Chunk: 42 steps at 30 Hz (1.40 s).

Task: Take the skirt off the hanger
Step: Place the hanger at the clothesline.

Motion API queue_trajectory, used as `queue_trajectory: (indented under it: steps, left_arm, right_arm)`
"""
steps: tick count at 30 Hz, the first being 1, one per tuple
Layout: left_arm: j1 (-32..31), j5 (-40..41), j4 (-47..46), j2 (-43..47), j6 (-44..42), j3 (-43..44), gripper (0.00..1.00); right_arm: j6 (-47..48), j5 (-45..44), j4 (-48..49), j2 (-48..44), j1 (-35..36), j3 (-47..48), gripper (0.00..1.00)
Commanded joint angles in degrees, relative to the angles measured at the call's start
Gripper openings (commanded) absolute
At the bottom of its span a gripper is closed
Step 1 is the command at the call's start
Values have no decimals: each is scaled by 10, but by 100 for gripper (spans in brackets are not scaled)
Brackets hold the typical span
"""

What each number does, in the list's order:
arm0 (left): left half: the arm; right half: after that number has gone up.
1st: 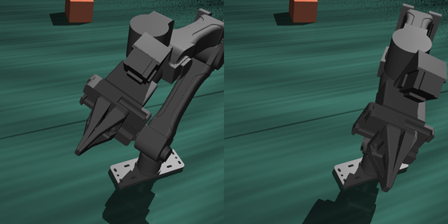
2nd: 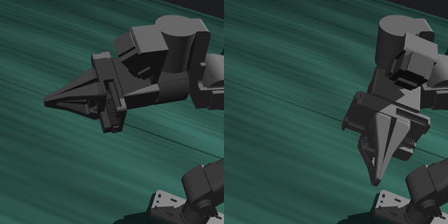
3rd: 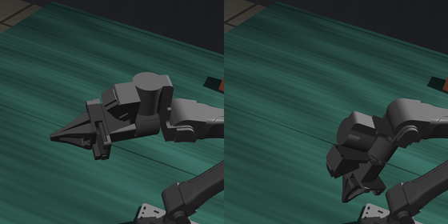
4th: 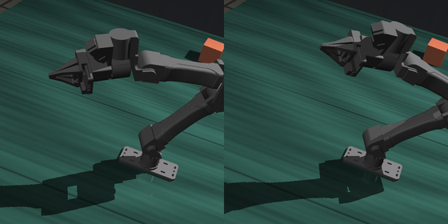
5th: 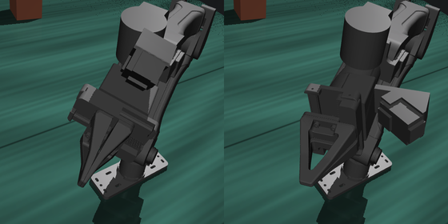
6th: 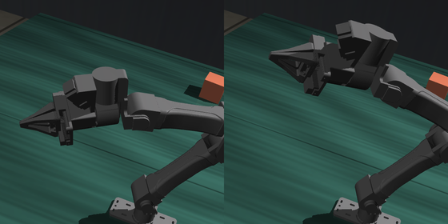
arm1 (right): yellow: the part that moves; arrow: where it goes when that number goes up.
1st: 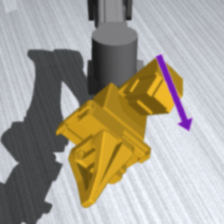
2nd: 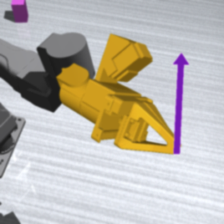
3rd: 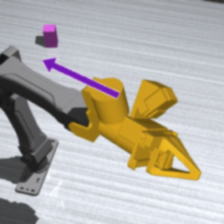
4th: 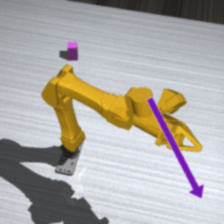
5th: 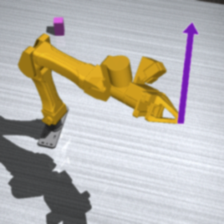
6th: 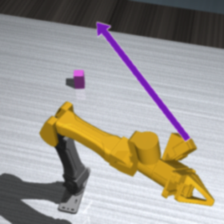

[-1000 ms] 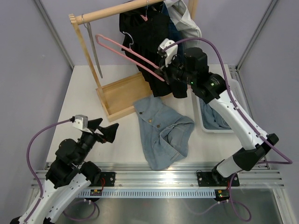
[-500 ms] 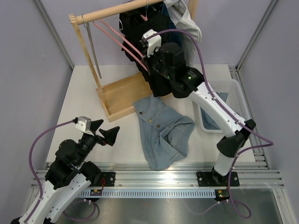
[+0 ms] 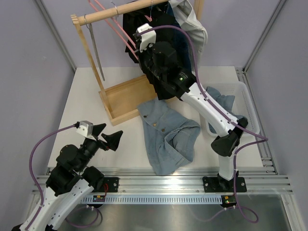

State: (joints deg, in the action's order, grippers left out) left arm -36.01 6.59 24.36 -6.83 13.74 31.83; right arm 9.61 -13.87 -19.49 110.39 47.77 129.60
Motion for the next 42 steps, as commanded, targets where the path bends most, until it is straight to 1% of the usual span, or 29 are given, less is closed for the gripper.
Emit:
queue_trajectory:
  steps: [1,8,15,22,25,26,27,29,30,33,36,39,40,42]
  left_arm:
    - [1,-16,-18,5,-7,12,99]
    - [1,-25,-20,2,-7,12,99]
    - [1,-32,-21,5,-7,11,99]
    - [1,-40,-24,5,-6,10,99]
    - [1,-44,-25,5,-5,10,99]
    - [1,-46,-24,3,-5,9,99]
    - [1,-48,-25,3,-5,9,99]
    - [1,-51,-26,2,-5,9,99]
    - [1,-55,-27,2,-5,9,99]
    - [1,-62,-29,-3,-5,9,99]
    - [1,-62,-29,-12,-6,9,99]
    - [1,-83,-32,-19,-8,9,99]
    - [1,-84,-34,-21,-10,9,99]
    - [1,-90,-34,-28,-11,9,99]
  right_arm:
    - [-7,-19,38,21,10,48,0]
    - [1,-1,29,64,29,102,0]
    - [1,6,34,85,40,109,0]
    - [6,13,33,105,40,121,4]
    - [6,17,31,105,40,114,8]
    - [9,18,32,103,41,112,9]
    - [10,18,33,102,40,109,14]
    - [14,21,37,96,40,99,20]
    - [14,24,38,91,40,94,26]
    - [18,34,51,73,40,73,28]
    - [25,34,59,72,41,83,28]
    - [29,37,52,73,40,93,39]
    - [32,48,47,63,40,85,48]
    - [38,62,40,47,39,70,55]
